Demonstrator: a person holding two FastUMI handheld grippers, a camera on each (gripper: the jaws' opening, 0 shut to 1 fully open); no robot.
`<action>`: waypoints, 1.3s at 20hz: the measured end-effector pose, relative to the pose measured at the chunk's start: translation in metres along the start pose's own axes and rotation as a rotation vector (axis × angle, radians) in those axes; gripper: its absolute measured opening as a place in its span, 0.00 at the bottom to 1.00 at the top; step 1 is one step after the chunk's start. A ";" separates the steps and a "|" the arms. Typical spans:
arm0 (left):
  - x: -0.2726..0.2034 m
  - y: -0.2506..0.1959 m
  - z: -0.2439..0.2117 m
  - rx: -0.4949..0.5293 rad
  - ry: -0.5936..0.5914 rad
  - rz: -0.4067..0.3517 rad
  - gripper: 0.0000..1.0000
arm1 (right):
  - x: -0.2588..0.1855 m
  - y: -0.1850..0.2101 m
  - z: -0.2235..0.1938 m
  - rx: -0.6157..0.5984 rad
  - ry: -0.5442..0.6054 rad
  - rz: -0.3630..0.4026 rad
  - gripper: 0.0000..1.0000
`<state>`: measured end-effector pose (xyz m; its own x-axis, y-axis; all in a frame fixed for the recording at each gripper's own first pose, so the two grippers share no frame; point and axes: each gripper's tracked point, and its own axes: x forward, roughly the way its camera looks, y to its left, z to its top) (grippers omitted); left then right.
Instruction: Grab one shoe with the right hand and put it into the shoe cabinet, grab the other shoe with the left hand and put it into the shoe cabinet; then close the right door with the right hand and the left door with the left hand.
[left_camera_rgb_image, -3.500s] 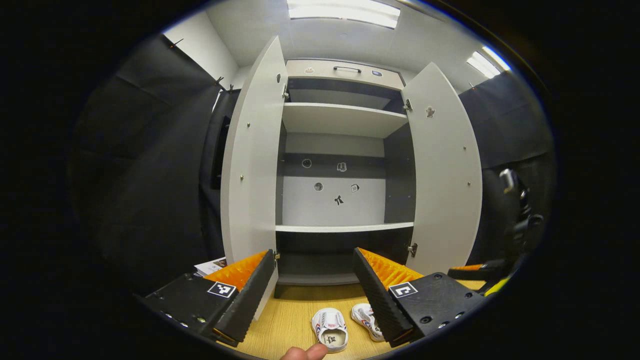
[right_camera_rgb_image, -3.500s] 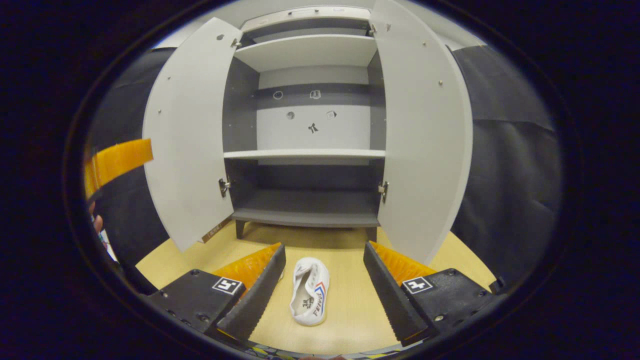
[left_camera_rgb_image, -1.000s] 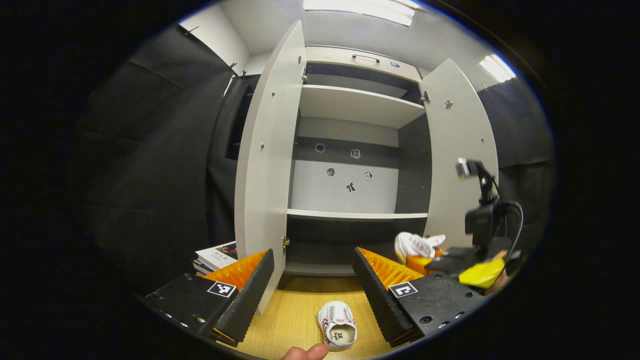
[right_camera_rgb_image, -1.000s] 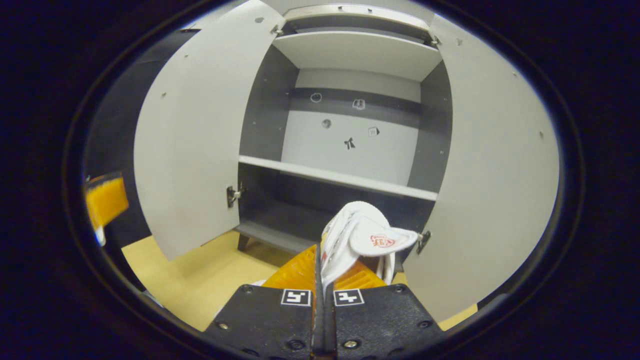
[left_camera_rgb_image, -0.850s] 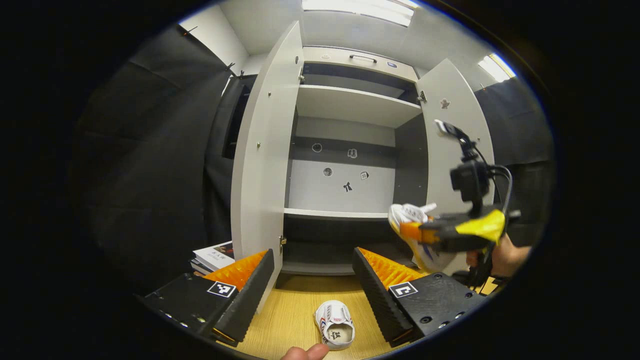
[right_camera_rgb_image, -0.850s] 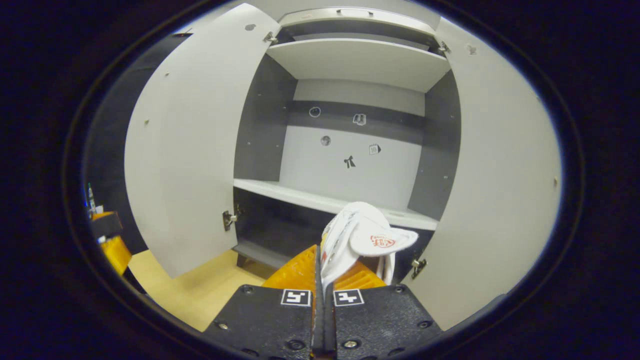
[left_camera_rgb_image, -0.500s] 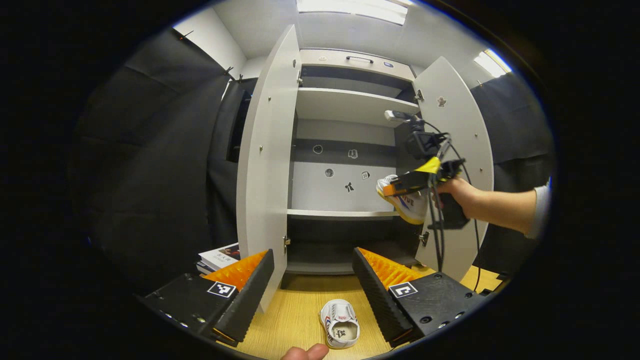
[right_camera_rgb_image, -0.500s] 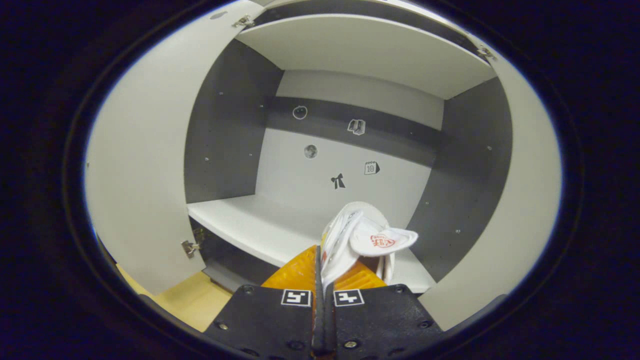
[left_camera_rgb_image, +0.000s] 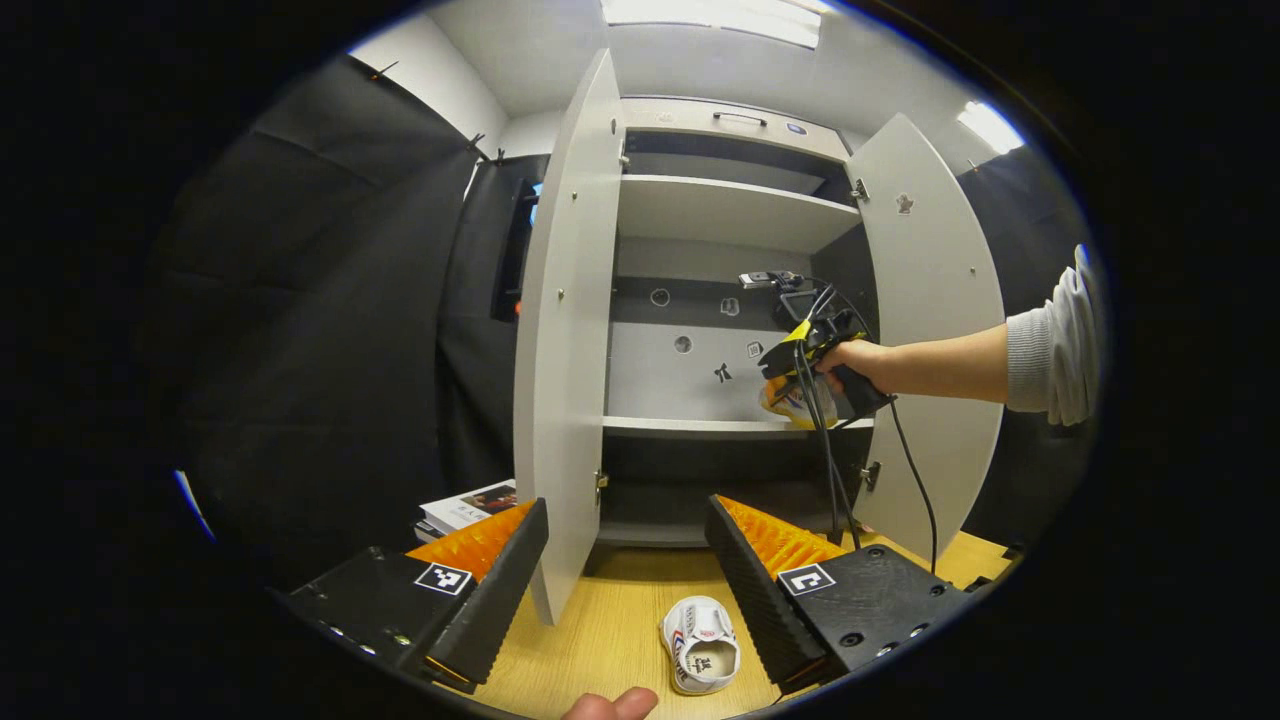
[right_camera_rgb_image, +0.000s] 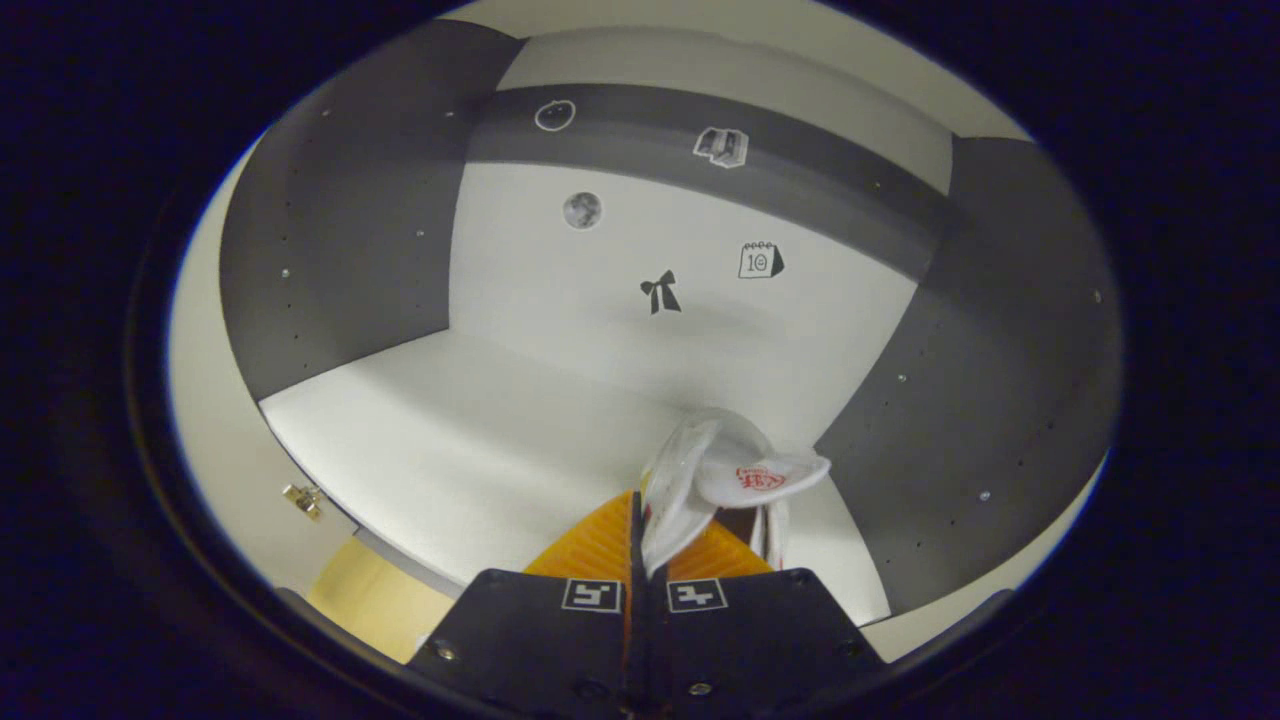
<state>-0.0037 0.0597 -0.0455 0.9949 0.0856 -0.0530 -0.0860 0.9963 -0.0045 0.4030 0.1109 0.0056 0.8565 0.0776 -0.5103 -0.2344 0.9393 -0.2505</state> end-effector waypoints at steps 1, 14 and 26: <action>0.001 0.001 -0.002 -0.003 0.006 0.001 0.95 | 0.001 0.001 0.001 0.001 0.024 0.008 0.04; 0.006 -0.002 -0.006 0.000 0.003 -0.013 0.95 | -0.019 -0.004 0.006 -0.031 0.091 -0.014 0.21; 0.012 -0.029 -0.020 0.005 0.017 -0.071 0.95 | -0.213 0.000 -0.049 0.129 -0.414 0.022 0.30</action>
<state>0.0093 0.0312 -0.0661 0.9975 0.0143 -0.0692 -0.0146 0.9999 -0.0039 0.1983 0.0780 0.0741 0.9704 0.2004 -0.1347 -0.2172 0.9681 -0.1248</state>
